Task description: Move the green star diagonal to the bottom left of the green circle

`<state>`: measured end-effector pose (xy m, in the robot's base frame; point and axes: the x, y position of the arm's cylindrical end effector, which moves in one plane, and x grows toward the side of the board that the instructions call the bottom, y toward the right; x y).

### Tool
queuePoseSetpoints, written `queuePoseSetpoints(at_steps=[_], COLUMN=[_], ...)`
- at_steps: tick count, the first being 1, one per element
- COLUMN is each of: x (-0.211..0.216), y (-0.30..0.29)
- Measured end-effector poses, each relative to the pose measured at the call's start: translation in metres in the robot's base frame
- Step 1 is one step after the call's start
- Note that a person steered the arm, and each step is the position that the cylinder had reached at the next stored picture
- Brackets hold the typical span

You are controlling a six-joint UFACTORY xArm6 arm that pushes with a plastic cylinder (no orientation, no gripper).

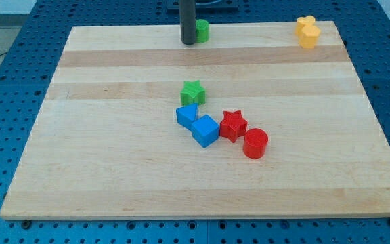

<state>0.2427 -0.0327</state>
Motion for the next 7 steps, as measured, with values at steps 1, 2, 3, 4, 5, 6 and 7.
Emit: queuePoseSetpoints(at_steps=[1, 2, 3, 4, 5, 6, 7], x=[0.011, 0.056, 0.104, 0.163, 0.172, 0.182, 0.191], y=[-0.024, -0.009, 0.075, 0.104, 0.064, 0.022, -0.02])
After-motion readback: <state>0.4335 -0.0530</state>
